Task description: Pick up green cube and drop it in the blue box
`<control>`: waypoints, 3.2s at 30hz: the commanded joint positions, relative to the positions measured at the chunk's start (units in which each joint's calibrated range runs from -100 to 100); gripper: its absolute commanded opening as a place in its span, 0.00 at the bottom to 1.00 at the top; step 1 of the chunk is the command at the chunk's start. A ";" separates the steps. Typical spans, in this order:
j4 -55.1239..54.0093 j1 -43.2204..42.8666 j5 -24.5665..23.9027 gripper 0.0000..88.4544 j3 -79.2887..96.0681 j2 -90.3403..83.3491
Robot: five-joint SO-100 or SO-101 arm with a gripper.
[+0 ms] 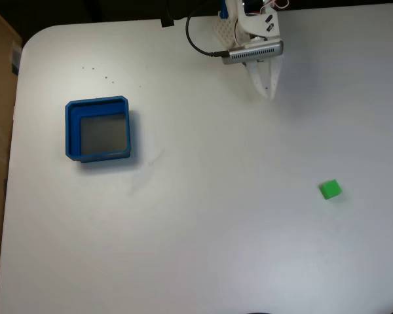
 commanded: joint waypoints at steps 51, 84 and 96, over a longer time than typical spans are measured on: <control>-0.80 -10.10 -0.15 0.01 -19.79 22.49; -0.80 -14.08 -0.20 0.30 -58.00 59.26; -0.80 -14.00 0.10 0.30 -62.24 66.45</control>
